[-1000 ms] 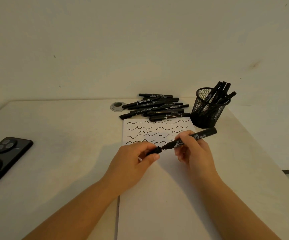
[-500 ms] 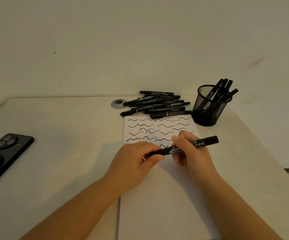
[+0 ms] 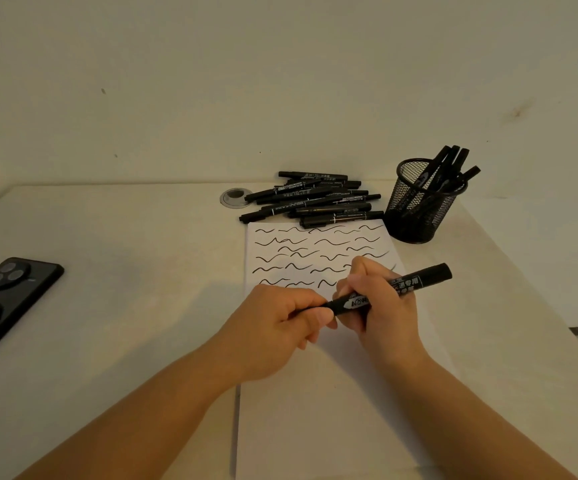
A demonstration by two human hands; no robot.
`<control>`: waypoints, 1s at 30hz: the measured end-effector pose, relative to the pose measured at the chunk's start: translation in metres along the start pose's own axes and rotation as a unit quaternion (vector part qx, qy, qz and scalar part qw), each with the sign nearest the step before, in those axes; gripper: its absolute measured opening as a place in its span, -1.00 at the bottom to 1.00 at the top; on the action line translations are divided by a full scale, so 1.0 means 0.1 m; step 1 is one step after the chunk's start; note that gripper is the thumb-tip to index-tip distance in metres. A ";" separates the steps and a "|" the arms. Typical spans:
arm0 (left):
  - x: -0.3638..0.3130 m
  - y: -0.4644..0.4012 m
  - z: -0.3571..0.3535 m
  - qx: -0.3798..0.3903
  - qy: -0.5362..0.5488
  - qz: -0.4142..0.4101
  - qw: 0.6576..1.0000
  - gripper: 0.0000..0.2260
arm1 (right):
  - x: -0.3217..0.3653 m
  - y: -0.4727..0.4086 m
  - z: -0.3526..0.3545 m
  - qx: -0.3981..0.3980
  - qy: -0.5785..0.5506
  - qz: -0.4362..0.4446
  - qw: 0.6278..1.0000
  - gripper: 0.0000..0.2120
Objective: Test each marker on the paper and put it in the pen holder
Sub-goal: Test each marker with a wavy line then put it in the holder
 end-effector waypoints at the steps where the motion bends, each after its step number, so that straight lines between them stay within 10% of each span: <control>1: 0.01 0.00 -0.01 0.012 0.017 0.008 1.000 -0.75 | 0.00 0.00 -0.01 0.004 -0.004 0.000 1.000 -0.77; 16: 0.05 0.04 -0.23 0.182 0.220 0.068 0.956 -0.75 | 0.12 0.08 -0.15 0.047 -0.016 0.042 0.998 -0.79; 30: 0.19 -0.09 0.22 -0.038 0.137 0.048 0.989 -0.87 | 0.13 -0.01 0.07 -0.040 0.070 0.001 0.997 -0.83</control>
Point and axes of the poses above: each hand's wrist, its own y-axis away from the middle knuckle, its own z-axis out of the back of the hand, x = y × z, the point moved 9 cm from there along -y, towards the middle knuckle, and after that the axes turned 3 degrees about z, right-handed, at the moved point
